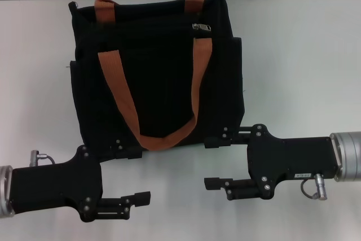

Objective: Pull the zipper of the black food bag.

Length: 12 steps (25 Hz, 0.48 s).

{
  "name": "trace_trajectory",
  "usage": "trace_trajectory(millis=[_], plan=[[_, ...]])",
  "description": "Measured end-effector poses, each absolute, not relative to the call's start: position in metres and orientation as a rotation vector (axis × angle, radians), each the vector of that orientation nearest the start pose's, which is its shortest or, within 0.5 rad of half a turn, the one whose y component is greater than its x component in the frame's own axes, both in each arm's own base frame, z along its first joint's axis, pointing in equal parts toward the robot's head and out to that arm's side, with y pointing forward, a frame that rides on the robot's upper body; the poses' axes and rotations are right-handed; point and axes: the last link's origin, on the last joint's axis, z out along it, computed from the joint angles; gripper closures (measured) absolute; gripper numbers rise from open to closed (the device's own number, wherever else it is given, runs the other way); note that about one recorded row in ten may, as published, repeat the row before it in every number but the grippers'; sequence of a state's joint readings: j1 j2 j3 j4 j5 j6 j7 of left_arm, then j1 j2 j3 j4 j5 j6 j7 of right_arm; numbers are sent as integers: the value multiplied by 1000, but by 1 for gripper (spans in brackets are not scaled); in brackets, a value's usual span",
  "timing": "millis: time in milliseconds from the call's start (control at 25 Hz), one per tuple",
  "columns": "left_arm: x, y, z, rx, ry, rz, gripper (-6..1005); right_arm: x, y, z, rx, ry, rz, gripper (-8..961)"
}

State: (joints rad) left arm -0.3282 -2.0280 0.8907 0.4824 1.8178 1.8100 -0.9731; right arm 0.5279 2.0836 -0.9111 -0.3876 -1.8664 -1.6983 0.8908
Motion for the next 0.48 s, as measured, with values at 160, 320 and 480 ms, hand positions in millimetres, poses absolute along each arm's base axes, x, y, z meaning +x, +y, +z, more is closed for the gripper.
trace_trajectory(millis=[160,320,480], plan=[[-292,232,-14,-2867,-347,-967,165,245,271,-57,-2963,107,944,254],[-292,233,-14,-2864,-347,-967,165,244,271,-58,-2965,107,947,254],[-292,233,-14,-2863,-347,-966,165,243,271,-58,-2967,104,952,254]])
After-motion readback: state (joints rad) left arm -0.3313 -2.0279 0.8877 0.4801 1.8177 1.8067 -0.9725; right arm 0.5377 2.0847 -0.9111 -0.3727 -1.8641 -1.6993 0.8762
